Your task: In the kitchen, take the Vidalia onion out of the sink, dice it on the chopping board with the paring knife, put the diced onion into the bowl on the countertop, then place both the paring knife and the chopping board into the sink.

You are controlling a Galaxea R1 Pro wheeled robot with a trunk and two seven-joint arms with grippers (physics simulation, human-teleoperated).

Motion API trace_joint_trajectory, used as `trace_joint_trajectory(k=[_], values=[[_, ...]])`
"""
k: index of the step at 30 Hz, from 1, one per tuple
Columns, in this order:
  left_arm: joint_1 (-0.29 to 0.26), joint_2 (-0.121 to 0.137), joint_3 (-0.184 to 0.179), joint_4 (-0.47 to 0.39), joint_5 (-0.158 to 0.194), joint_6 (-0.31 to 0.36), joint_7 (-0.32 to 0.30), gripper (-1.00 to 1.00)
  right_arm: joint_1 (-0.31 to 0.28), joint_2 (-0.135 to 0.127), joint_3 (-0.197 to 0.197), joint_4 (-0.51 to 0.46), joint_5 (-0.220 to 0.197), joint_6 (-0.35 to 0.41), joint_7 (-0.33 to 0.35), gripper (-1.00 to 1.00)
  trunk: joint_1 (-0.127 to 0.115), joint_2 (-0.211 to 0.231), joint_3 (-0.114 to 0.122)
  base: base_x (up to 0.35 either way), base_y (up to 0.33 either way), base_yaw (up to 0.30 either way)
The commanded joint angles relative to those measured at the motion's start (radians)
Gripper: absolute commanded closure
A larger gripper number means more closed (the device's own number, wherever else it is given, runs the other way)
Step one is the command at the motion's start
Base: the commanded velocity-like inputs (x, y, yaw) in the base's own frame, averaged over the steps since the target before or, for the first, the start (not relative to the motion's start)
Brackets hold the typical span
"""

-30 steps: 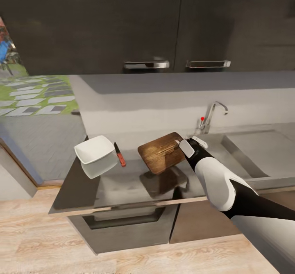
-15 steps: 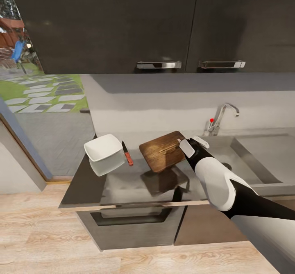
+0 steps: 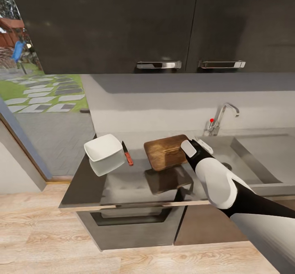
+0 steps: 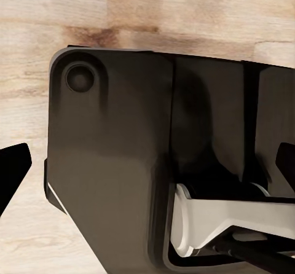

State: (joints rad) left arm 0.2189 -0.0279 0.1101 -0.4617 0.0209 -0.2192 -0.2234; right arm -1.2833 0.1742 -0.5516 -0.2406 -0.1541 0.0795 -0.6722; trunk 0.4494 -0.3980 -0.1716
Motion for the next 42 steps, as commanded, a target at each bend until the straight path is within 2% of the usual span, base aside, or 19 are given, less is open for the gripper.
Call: trace_joint_trajectory(k=[1,14,18,22,30,42], values=[[0.0,-0.001,0.008,-0.002,0.002,0.001,-0.01,-1.0,0.0,0.0,0.001,-0.002,-0.006,0.007,-0.01,1.0,0.001,-0.002,-0.002,0.0,0.0,0.0],[0.0,-0.001,0.008,-0.002,0.002,0.001,-0.01,-1.0,0.006,0.0,-0.007,-0.002,-0.008,0.004,-0.026,1.0,0.001,-0.002,-0.002,0.0,0.0,0.0],[0.0,-0.001,0.008,-0.002,0.002,0.001,-0.01,-1.0,0.011,-0.004,-0.007,-0.002,-0.059,0.003,-0.03,1.0,0.001,-0.002,-0.002,0.0,0.0,0.0],[0.0,-0.001,0.008,-0.002,0.002,0.001,-0.01,-1.0,0.018,-0.008,-0.007,-0.001,-0.074,-0.022,-0.033,1.0,0.001,-0.002,-0.002,0.0,0.0,0.0],[0.0,-0.001,0.009,-0.002,0.002,0.001,-0.01,-1.0,0.021,-0.008,-0.006,0.001,-0.077,-0.051,-0.052,1.0,0.001,-0.002,-0.002,0.0,0.009,0.0],[0.0,-0.001,0.009,-0.002,0.002,0.001,-0.01,-1.0,0.036,-0.007,-0.006,0.001,-0.079,-0.055,-0.055,1.0,0.001,-0.002,-0.002,0.0,0.168,-0.007]])
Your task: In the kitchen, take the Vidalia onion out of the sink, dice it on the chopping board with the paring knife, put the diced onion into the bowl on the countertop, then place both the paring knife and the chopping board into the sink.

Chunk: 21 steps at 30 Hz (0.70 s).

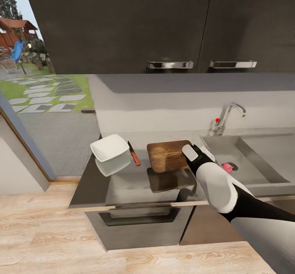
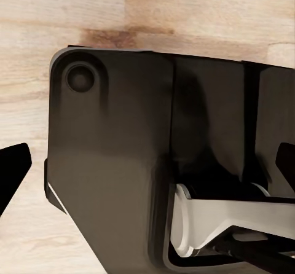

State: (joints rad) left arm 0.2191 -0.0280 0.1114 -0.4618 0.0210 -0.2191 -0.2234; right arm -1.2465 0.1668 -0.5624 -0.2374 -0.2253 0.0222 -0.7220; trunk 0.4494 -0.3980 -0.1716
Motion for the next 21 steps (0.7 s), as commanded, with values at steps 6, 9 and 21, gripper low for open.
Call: trace_joint_trajectory(k=[6,9,21], values=[[0.0,-0.001,0.007,-0.001,0.002,0.001,-0.01,-1.0,0.001,-0.001,0.005,-0.002,-0.008,0.002,-0.005,1.0,0.001,-0.002,-0.002,0.0,0.015,-0.046],[0.0,-0.001,0.007,-0.001,0.002,0.001,-0.01,-1.0,0.001,-0.002,0.004,-0.003,-0.008,0.002,-0.005,1.0,0.001,-0.002,-0.002,0.0,0.003,-0.01],[0.0,-0.001,0.007,-0.001,0.002,0.001,-0.01,-1.0,0.001,-0.012,0.004,-0.004,-0.007,0.003,-0.006,1.0,0.001,-0.002,-0.002,0.0,0.0,-0.001]])
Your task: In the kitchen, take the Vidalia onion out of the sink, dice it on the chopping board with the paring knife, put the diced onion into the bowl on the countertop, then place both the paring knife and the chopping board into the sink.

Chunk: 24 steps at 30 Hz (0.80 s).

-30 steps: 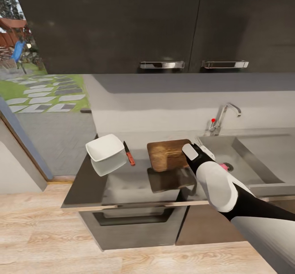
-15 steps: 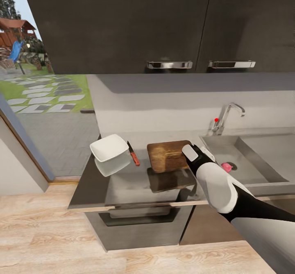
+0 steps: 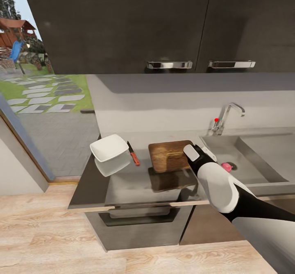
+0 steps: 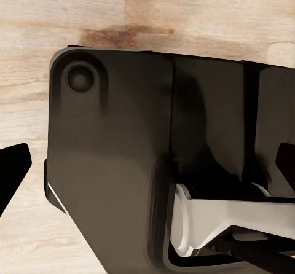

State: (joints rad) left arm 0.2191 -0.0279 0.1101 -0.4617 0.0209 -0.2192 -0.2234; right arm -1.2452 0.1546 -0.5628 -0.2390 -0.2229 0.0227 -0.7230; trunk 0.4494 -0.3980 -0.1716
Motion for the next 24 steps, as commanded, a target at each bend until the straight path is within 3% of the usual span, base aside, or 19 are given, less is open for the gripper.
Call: trace_joint_trajectory(k=[1,10,24], values=[[0.0,-0.001,0.008,-0.002,0.002,0.001,-0.01,-1.0,0.0,-0.003,0.004,-0.002,-0.01,0.003,-0.005,1.0,0.001,-0.002,-0.002,0.0,0.0,0.0],[0.0,-0.001,0.009,-0.002,0.002,0.002,-0.01,-1.0,0.0,-0.013,0.004,-0.002,-0.01,0.002,-0.026,1.0,0.001,-0.002,-0.002,0.002,-0.002,-0.007],[0.0,-0.001,0.01,-0.001,0.002,0.001,-0.01,-1.0,0.0,-0.015,0.006,-0.002,-0.01,0.002,-0.035,1.0,0.001,-0.002,-0.002,0.044,-0.05,-0.102]])
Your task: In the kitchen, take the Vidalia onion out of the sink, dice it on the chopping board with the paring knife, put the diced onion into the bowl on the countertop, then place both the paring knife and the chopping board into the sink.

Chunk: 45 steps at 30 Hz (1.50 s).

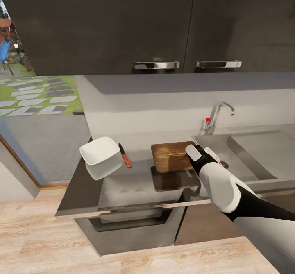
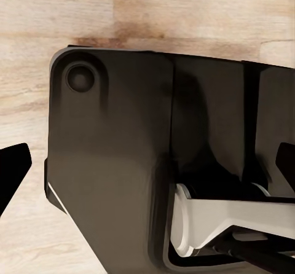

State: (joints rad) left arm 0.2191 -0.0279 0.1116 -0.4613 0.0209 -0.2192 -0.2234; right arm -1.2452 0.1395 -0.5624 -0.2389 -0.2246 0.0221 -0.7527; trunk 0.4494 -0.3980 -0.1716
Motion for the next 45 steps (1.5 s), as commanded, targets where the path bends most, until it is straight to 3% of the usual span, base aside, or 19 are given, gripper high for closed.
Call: trace_joint_trajectory(k=[1,20,40,45], values=[[0.0,-0.001,0.008,-0.002,0.002,0.001,-0.01,-1.0,0.0,0.0,0.005,-0.002,-0.008,0.002,-0.005,1.0,0.001,-0.002,-0.002,0.002,-0.003,-0.006],[0.0,-0.001,0.008,-0.001,0.003,0.003,-0.01,-1.0,0.0,0.01,0.007,0.0,-0.007,0.002,-0.004,1.0,0.001,-0.002,-0.023,0.005,0.0,0.022],[0.0,-0.001,0.008,-0.001,0.003,0.002,-0.01,-1.0,0.0,0.005,0.006,0.0,-0.007,0.001,-0.005,1.0,0.001,-0.002,-0.048,0.102,0.023,0.063],[0.0,-0.001,0.008,-0.001,0.004,0.001,-0.01,-1.0,0.003,0.002,0.006,0.0,-0.007,-0.027,-0.038,1.0,0.001,-0.002,-0.049,0.001,0.0,0.004]])
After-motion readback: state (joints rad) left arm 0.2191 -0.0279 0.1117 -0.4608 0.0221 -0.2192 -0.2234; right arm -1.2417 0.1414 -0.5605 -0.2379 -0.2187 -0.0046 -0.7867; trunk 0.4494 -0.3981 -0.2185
